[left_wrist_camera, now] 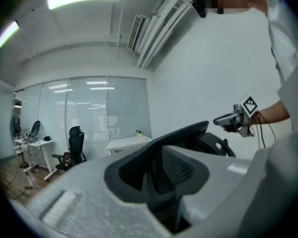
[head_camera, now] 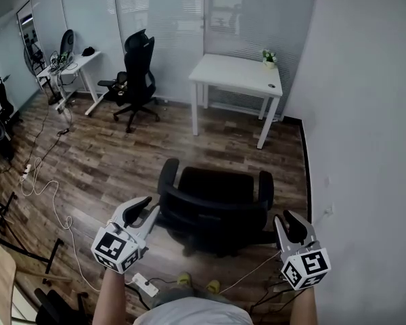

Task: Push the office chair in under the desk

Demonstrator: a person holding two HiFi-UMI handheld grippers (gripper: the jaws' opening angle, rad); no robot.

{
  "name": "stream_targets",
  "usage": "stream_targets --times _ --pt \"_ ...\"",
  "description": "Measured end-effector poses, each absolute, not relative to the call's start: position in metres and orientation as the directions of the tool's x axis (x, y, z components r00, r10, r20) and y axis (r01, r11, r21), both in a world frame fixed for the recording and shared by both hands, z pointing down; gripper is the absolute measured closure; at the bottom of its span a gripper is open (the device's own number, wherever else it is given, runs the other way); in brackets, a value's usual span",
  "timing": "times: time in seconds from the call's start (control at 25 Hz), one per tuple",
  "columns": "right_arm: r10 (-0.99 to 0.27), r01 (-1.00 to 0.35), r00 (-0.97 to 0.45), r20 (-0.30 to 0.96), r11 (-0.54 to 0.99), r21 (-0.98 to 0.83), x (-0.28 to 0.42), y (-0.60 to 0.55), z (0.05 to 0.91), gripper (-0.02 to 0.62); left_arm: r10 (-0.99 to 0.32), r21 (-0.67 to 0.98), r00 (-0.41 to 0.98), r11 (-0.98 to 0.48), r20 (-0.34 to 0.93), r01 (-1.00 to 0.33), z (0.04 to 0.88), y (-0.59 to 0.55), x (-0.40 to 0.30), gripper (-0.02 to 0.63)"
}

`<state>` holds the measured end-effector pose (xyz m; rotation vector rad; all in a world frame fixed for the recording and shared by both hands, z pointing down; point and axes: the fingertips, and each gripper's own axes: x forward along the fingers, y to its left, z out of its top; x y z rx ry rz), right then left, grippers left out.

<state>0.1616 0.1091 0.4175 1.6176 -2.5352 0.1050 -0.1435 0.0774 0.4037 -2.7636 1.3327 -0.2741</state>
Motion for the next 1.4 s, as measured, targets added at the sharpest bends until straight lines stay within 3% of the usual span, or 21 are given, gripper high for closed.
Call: stream_targets --times 0.4,0.84,1.08,1.4 --pt "-0.805 -0.811 -0.534 0.258 0.574 0.112 0.131 0.110 0.427 0.508 -0.627 -0.219 0.723 -0.779 0.289 -0.587 0.418 0.073 -0.138 0.509" --pt "-0.631 -0.604 -0.619 0.468 0.763 0.230 0.097 0.136 0.443 0.476 -0.290 -0.237 0.785 -0.953 0.548 -0.187 0.449 0.107 -0.116 0.506" --pt "-0.500 -0.445 -0.598 0.627 0.857 0.259 0.085 0.147 0.467 0.449 -0.233 -0.288 0.642 -0.957 0.730 -0.020 0.479 0.113 -0.123 0.480" --pt "-0.464 -0.268 -0.420 0.780 0.884 0.382 0.085 0.144 0.507 0.449 -0.231 -0.325 0.516 -0.940 0.825 0.100 0.514 0.110 -0.124 0.479"
